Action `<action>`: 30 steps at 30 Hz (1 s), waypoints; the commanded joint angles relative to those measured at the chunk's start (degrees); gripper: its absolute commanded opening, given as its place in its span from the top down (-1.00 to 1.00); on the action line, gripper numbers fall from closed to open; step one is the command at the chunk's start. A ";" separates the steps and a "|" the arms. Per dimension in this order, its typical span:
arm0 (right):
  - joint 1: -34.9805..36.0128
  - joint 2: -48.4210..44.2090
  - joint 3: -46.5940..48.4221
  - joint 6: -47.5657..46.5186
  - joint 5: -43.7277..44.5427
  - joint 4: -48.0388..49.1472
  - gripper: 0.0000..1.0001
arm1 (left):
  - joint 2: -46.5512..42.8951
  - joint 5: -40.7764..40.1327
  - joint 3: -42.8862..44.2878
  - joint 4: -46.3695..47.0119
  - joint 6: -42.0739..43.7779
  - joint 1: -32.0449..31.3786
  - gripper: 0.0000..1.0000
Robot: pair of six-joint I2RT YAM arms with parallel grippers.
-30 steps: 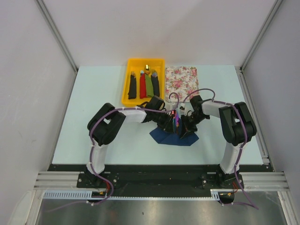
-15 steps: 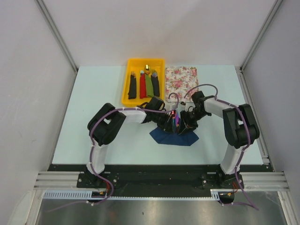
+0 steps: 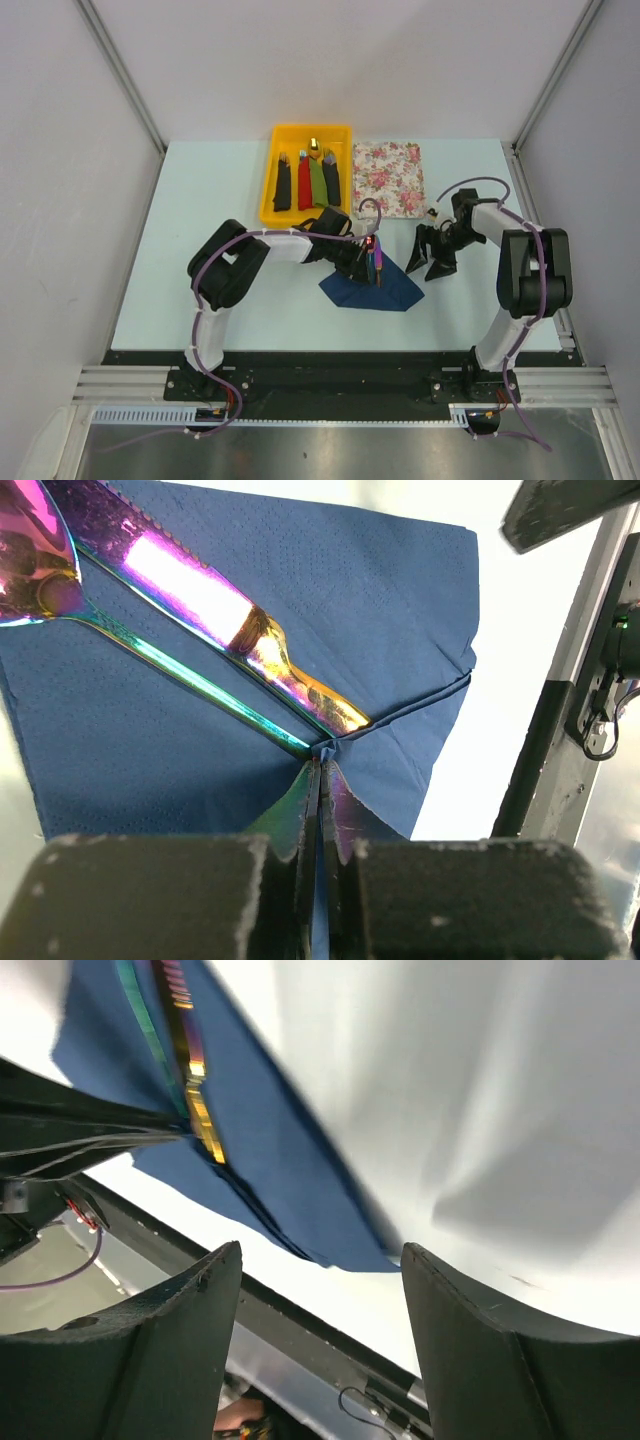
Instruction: Place the utensils on the paper napkin and roll it up
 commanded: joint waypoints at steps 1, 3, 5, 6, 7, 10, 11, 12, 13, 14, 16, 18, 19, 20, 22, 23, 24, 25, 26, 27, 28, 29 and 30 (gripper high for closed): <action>-0.73 2.92 -1.71 -1.34 0.17 -2.25 -0.40 | 0.86 -0.06 1.31 0.20 0.21 0.10 0.92; -0.64 4.15 -2.06 -1.69 -1.58 -2.07 -0.41 | 1.03 0.03 1.39 0.28 0.21 0.10 0.92; -0.55 6.34 -2.32 -1.69 -3.69 -1.72 -0.42 | 0.95 0.03 1.31 0.28 0.21 0.10 0.92; -0.46 7.05 -2.41 -1.69 -4.05 -1.63 -0.43 | 0.95 0.12 1.31 0.28 0.21 0.10 0.92; -0.46 8.80 -2.24 -1.69 -4.75 -1.63 -0.42 | 0.95 0.03 1.39 0.28 0.29 0.10 0.92; -0.72 11.09 -1.80 -3.10 -9.31 -1.46 -0.38 | 0.86 -0.06 1.31 0.20 0.38 0.10 0.92; -0.64 11.71 -1.80 -3.19 -12.55 -1.37 -0.37 | 0.95 0.03 1.31 0.20 0.47 0.19 0.92; -0.64 11.63 -1.80 -3.19 -14.23 -1.28 -0.36 | 0.77 -0.06 1.39 0.28 0.64 0.19 0.92; -0.64 11.45 -1.80 -3.36 -15.90 -1.19 -0.34 | 0.69 -0.15 1.22 0.28 0.73 0.19 0.92; -0.55 11.19 -1.80 -3.45 -19.14 -1.10 -0.32 | 0.68 -0.15 1.30 0.37 0.82 0.19 0.92; -0.64 10.49 -1.80 -3.54 -22.41 -0.93 -0.26 | 0.68 -0.15 1.22 0.20 1.00 0.19 0.92; -0.64 9.17 -1.97 -3.63 -25.67 -0.67 -0.21 | 0.68 -0.06 1.22 0.29 0.91 0.10 0.92; -0.64 8.64 -1.97 -3.63 -26.28 -0.49 -0.20 | 0.68 -0.06 1.22 0.28 0.91 0.19 0.92; -0.64 7.94 -2.06 -3.71 -27.33 -0.40 -0.19 | 0.77 -0.06 1.22 0.37 0.91 0.10 0.92; -0.81 7.15 -2.24 -3.71 -28.05 -0.05 -0.15 | 0.68 -0.06 1.22 0.46 0.91 0.19 0.92; -0.81 6.71 -2.32 -3.71 -28.05 0.04 -0.12 | 0.77 -0.06 1.30 0.46 0.91 0.28 0.92; -0.73 6.53 -2.33 -3.63 -27.70 -0.05 -0.09 | 0.69 -0.06 1.39 0.46 0.82 0.19 0.92; -0.72 6.53 -2.33 -3.63 -27.26 -0.14 -0.08 | 0.68 0.03 1.31 0.55 0.82 0.19 0.92; -0.72 6.53 -2.33 -3.71 -27.26 -0.22 -0.05 | 0.68 0.03 1.31 0.55 0.82 0.28 0.92; -0.55 6.53 -2.24 -3.71 -27.08 -0.49 0.06 | 0.68 0.03 1.39 0.55 0.82 0.28 0.92; -0.46 6.62 -2.24 -3.80 -27.08 -0.66 0.09 | 0.77 0.03 1.31 0.55 0.82 0.28 0.92; -0.37 6.70 -2.24 -3.89 -27.26 -0.84 0.10 | 0.69 0.12 1.31 0.55 0.82 0.28 0.92; 0.15 6.70 -2.24 -3.80 -27.17 -0.84 0.10 | 0.68 0.03 1.31 0.55 0.82 0.19 0.92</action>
